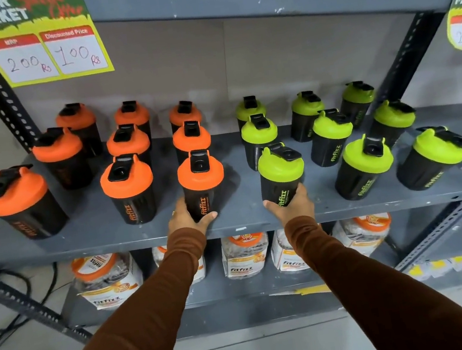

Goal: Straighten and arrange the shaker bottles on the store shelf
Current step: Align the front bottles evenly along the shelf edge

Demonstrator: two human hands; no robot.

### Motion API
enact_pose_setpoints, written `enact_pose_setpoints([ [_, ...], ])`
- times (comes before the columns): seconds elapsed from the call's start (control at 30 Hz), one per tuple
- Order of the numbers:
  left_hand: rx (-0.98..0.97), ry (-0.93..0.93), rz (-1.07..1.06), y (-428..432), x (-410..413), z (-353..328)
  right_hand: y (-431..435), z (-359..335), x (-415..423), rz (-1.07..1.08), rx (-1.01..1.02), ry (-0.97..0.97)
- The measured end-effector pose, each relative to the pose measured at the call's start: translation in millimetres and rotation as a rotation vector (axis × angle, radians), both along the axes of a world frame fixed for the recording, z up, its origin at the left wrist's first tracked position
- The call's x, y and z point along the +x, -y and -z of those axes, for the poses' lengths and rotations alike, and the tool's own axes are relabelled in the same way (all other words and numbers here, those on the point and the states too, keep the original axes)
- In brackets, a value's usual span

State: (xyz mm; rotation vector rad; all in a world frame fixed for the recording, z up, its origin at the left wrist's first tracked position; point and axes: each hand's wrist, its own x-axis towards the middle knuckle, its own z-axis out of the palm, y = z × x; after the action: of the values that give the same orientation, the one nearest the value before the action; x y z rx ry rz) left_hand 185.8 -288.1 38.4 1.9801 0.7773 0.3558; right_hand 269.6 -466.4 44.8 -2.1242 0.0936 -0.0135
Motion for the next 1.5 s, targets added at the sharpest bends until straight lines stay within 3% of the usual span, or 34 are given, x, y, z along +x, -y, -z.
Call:
enact_pose_setpoints([
  [0.63, 0.017, -0.010, -0.020, 7.0, -1.8, -2.1, 10.0, 3.2, -3.9, -0.064, 0.044, -0.004],
  [0.83, 0.054, 0.059, 0.030, 1.2, -16.1, 9.2, -6.0, 8.5, -55.5, 0.064, 0.077, 0.201],
  [0.93, 0.183, 0.069, 0.042, -10.3, -38.5, 21.5, -31.9, 14.5, -76.5, -0.120, -0.037, 0.356],
  [1.07, 0.329, 0.151, 0.002, -44.5, -72.3, 32.0, -93.0, 8.2, -99.5, -0.441, -0.021, 0.439],
  [1.2, 0.361, 0.209, -0.155, -99.2, -100.4, 27.6, -165.9, 4.3, -114.3, -0.568, 0.068, 0.306],
  [1.37, 0.294, 0.293, -0.406, -179.5, -121.8, 16.0, -226.3, 0.0, -107.0, -0.316, 0.217, 0.126],
  [1.5, 0.084, 0.294, -0.413, -224.9, -125.8, 4.1, -249.6, 6.2, -96.0, -0.248, 0.228, 0.038],
])
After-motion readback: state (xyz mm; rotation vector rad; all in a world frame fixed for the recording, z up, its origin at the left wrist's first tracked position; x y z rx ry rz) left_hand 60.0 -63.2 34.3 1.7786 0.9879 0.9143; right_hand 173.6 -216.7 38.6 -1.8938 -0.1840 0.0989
